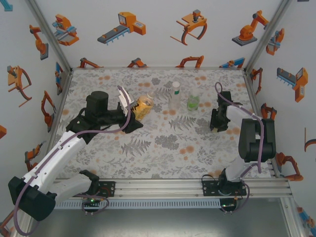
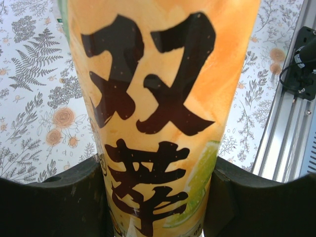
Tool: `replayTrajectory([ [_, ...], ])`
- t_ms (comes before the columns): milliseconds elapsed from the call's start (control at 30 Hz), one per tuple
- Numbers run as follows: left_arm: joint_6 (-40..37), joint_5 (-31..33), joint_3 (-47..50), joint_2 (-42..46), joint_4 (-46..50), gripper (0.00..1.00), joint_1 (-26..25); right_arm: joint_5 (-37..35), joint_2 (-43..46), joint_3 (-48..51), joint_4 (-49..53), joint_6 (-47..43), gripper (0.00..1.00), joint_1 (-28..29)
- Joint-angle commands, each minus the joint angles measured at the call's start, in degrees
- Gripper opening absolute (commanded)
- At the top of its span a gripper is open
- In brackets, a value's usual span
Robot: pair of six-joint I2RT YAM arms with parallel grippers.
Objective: Screw on the bottle caps
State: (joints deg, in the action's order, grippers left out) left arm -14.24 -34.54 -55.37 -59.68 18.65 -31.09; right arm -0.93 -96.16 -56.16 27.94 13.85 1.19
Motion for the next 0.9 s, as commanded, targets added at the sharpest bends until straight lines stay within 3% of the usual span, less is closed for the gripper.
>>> replayTrajectory([
  [0, -0.39, -1.61, 0.36, 1.32, -0.85, 0.03, 0.24, -0.81, -0.61, -1.22, -1.01, -0.68, 0.40, -0.39],
  [333, -0.68, -1.69, 0.36, 1.43, -0.62, 0.02, 0.22, -0.17, 1.46, -1.76, 1.83, -0.22, 0.30, -0.34],
  [533, -3.64, -1.71, 0.68, 1.23, 0.13, 0.00, -0.31, 3.13, 8.77, -2.37, 4.38, 1.31, 0.26, -0.18],
  [667, -6.40, -1.06, 1.58, 1.71, 0.14, 0.00, -1.08, 9.41, 16.22, -2.21, 4.63, 2.08, 0.24, 0.19],
  [867, -9.53, 0.45, 2.46, 2.02, 0.29, 0.00, -2.03, 27.06, 28.13, 0.42, -3.49, 2.27, 0.23, 3.01],
])
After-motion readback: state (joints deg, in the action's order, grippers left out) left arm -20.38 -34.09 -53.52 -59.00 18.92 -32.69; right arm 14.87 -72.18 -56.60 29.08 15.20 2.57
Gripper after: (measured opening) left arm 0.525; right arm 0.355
